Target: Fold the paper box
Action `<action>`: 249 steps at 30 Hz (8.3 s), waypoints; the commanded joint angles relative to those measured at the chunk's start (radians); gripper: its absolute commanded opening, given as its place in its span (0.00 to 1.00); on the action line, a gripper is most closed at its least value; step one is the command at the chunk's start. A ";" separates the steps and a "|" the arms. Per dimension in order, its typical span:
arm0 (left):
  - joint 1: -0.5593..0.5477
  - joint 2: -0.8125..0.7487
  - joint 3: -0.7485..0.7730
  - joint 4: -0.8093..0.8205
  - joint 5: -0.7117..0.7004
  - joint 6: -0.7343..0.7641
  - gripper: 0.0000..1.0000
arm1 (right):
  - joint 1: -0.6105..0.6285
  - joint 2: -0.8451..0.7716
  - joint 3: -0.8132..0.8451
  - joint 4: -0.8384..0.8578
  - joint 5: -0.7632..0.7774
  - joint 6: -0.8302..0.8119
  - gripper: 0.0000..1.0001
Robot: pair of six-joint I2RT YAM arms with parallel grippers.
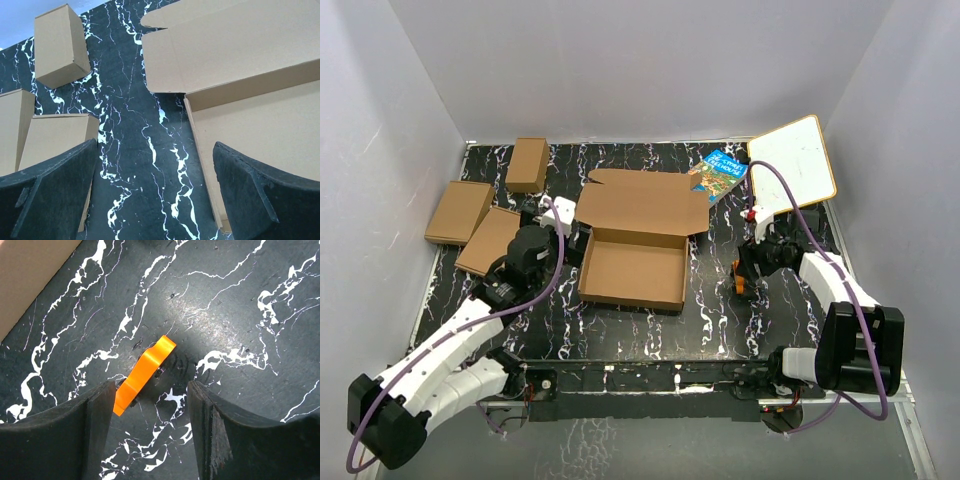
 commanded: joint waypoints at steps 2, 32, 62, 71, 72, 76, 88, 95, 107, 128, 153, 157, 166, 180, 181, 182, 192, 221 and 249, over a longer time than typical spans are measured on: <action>0.008 -0.043 0.009 0.007 -0.022 0.013 0.97 | 0.020 0.018 -0.017 0.120 0.029 0.119 0.62; 0.008 -0.077 0.003 0.006 -0.042 0.019 0.97 | 0.096 0.060 0.002 0.119 0.080 0.101 0.08; 0.009 -0.095 -0.002 0.010 -0.048 0.022 0.97 | 0.132 -0.023 0.346 -0.167 -0.245 -0.124 0.08; 0.009 -0.093 -0.005 0.014 -0.055 0.023 0.97 | 0.356 0.123 0.510 -0.101 -0.268 -0.045 0.08; 0.009 -0.093 -0.005 0.014 -0.057 0.024 0.97 | 0.382 0.151 0.528 -0.095 -0.266 -0.031 0.08; 0.008 -0.094 -0.005 0.014 -0.060 0.025 0.97 | 0.498 0.256 0.581 -0.049 -0.242 0.042 0.08; 0.010 -0.104 -0.010 0.018 -0.069 0.030 0.97 | 0.663 0.684 0.882 -0.175 -0.217 0.161 0.09; 0.010 -0.104 -0.012 0.020 -0.070 0.032 0.97 | 0.782 0.752 0.869 -0.180 -0.236 0.160 0.12; 0.010 -0.099 -0.012 0.021 -0.070 0.033 0.97 | 0.793 0.845 0.969 -0.237 -0.009 0.198 0.38; 0.078 -0.058 0.008 0.025 0.074 -0.122 0.96 | 0.645 0.397 0.710 -0.116 -0.109 0.105 0.55; 0.591 1.223 0.758 0.065 1.147 -0.751 0.87 | 0.093 0.125 0.064 0.653 -0.590 0.550 1.00; 0.587 1.338 0.956 -0.127 1.126 -0.653 0.79 | 0.076 0.114 0.063 0.653 -0.596 0.547 1.00; 0.563 1.391 1.001 -0.090 1.282 -0.674 0.45 | 0.069 0.142 0.086 0.615 -0.585 0.536 1.00; 0.563 1.102 0.639 0.220 1.295 -0.695 0.00 | 0.004 0.238 0.174 0.461 -0.576 0.495 0.91; 0.563 1.060 0.578 0.263 1.283 -0.693 0.00 | 0.000 0.244 0.178 0.458 -0.578 0.500 0.91; 0.563 1.012 0.519 0.307 1.272 -0.689 0.00 | -0.002 0.251 0.185 0.452 -0.571 0.500 0.91; 0.563 0.650 0.092 0.684 1.171 -0.721 0.00 | 0.020 0.416 0.295 0.352 -0.557 0.532 0.88; 0.574 0.568 0.143 0.582 1.231 -0.600 0.26 | 0.091 0.585 0.668 0.041 -0.744 0.257 0.08; 0.394 0.492 0.234 0.511 0.860 -0.476 0.00 | 0.179 0.484 0.836 0.125 -0.451 0.320 0.08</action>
